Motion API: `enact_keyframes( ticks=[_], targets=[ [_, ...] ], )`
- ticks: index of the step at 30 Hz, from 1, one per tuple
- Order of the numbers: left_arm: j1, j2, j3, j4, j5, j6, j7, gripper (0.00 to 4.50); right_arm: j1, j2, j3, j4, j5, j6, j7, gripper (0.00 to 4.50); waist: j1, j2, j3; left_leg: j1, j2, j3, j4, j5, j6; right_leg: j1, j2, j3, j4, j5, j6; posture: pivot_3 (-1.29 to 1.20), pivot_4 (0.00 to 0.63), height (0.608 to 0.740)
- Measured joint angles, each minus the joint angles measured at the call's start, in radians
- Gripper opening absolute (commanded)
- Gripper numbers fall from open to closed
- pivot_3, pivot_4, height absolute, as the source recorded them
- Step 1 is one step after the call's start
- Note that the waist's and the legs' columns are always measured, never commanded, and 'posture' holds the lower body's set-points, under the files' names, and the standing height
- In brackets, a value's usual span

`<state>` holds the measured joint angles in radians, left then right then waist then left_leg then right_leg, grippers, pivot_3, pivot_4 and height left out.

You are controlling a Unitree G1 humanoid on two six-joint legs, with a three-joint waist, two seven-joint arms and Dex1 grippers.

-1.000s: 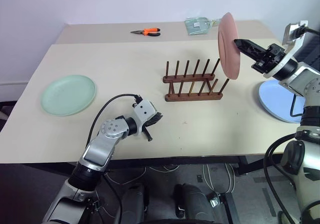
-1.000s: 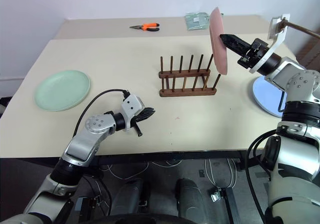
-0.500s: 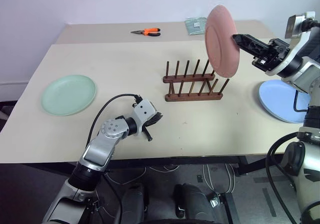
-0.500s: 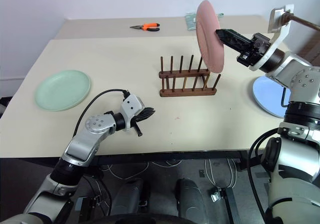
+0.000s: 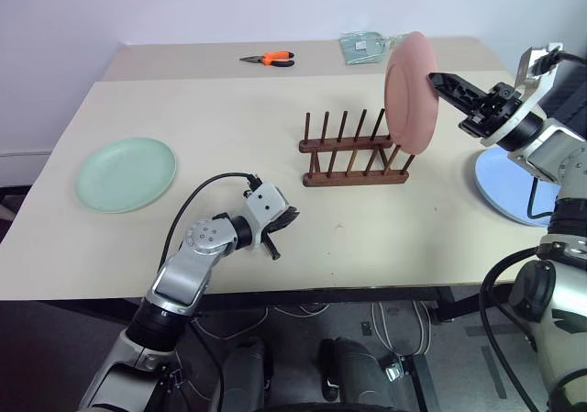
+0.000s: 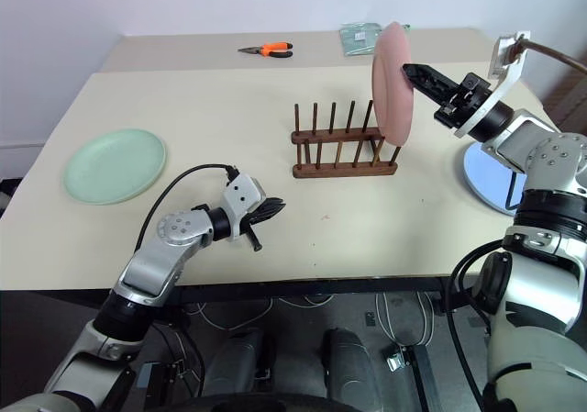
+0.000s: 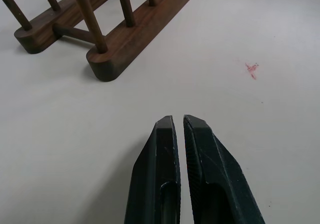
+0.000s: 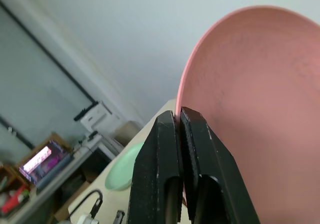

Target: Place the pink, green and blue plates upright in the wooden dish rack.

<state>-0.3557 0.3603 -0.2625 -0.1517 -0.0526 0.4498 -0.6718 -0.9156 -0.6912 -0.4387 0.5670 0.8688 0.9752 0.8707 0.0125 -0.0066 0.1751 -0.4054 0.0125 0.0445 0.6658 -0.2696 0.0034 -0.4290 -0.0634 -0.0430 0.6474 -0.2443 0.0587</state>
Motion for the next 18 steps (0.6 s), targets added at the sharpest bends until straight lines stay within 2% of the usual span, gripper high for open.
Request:
enact_keyframes(
  ticks=[2, 6, 7, 9, 11, 13, 15, 18],
  targets=[
    [0.0, 0.0, 0.0, 0.0, 0.0, 0.0, 0.0, 0.26, -0.012, 0.003, -0.008, 0.026, -0.003, -0.009, -0.017, 0.88, 0.0, 0.0, 0.0, 0.0, 0.0, 0.0, 0.0, 0.0, 0.0, 0.0, 0.0, 0.0, 0.0, 0.0, 0.0, 0.0, 0.15, 0.74],
    [0.002, 0.0, 0.002, -0.004, -0.006, 0.004, -0.004, 0.26, -0.019, 0.006, 0.014, 0.05, -0.083, -0.11, -0.055, 2.84, -0.001, 0.0, 0.0, 0.0, 0.0, 0.0, 0.0, 0.0, 0.0, 0.0, 0.001, 0.0, 0.0, 0.0, 0.0, 0.0, 0.15, 0.74],
    [0.005, -0.003, 0.006, -0.008, -0.019, 0.01, -0.006, 0.52, -0.019, 0.006, 0.03, 0.048, -0.117, -0.159, -0.064, 3.31, -0.001, 0.0, 0.0, 0.0, 0.0, 0.0, 0.0, 0.0, 0.0, -0.001, 0.001, 0.0, 0.0, 0.0, 0.0, 0.0, 0.15, 0.74],
    [0.012, -0.016, 0.022, -0.021, -0.052, 0.034, -0.006, 1.08, -0.019, 0.006, 0.046, 0.043, -0.171, -0.249, -0.079, 3.32, -0.001, 0.0, 0.0, -0.001, 0.0, 0.001, 0.0, 0.0, 0.0, -0.001, 0.001, 0.0, 0.0, 0.0, 0.0, 0.0, 0.15, 0.74],
    [0.013, -0.021, 0.048, -0.03, -0.08, 0.05, -0.001, 2.06, -0.019, 0.006, 0.051, 0.021, -0.197, -0.304, -0.082, 3.32, -0.001, 0.0, 0.0, -0.001, 0.0, 0.001, 0.0, 0.0, 0.0, -0.001, 0.001, 0.0, 0.0, 0.0, 0.0, 0.0, 0.15, 0.74],
    [0.013, -0.049, 0.13, -0.051, -0.132, 0.072, 0.037, 3.07, -0.018, -0.007, 0.058, -0.024, -0.244, -0.389, -0.094, 3.32, 0.0, 0.0, 0.0, -0.001, 0.0, 0.001, 0.0, 0.0, 0.0, -0.002, 0.001, 0.0, 0.0, 0.0, 0.0, 0.0, 0.15, 0.74],
    [-0.016, -0.098, 0.264, -0.052, -0.179, 0.095, 0.143, 4.03, -0.001, -0.035, 0.075, -0.108, -0.294, -0.469, -0.097, 3.32, 0.001, 0.0, 0.0, -0.002, 0.0, 0.0, 0.0, 0.0, 0.0, -0.002, 0.0, 0.0, 0.0, 0.001, 0.001, 0.0, 0.15, 0.74],
    [-0.118, -0.094, 0.523, -0.021, -0.196, 0.142, 0.386, 4.03, 0.104, -0.103, 0.119, -0.405, -0.295, -0.48, -0.031, 3.32, -0.002, -0.001, 0.0, -0.002, 0.001, -0.001, 0.0, -0.001, 0.001, -0.002, 0.001, 0.0, 0.0, 0.001, 0.002, 0.0, 0.15, 0.74]
  ],
)
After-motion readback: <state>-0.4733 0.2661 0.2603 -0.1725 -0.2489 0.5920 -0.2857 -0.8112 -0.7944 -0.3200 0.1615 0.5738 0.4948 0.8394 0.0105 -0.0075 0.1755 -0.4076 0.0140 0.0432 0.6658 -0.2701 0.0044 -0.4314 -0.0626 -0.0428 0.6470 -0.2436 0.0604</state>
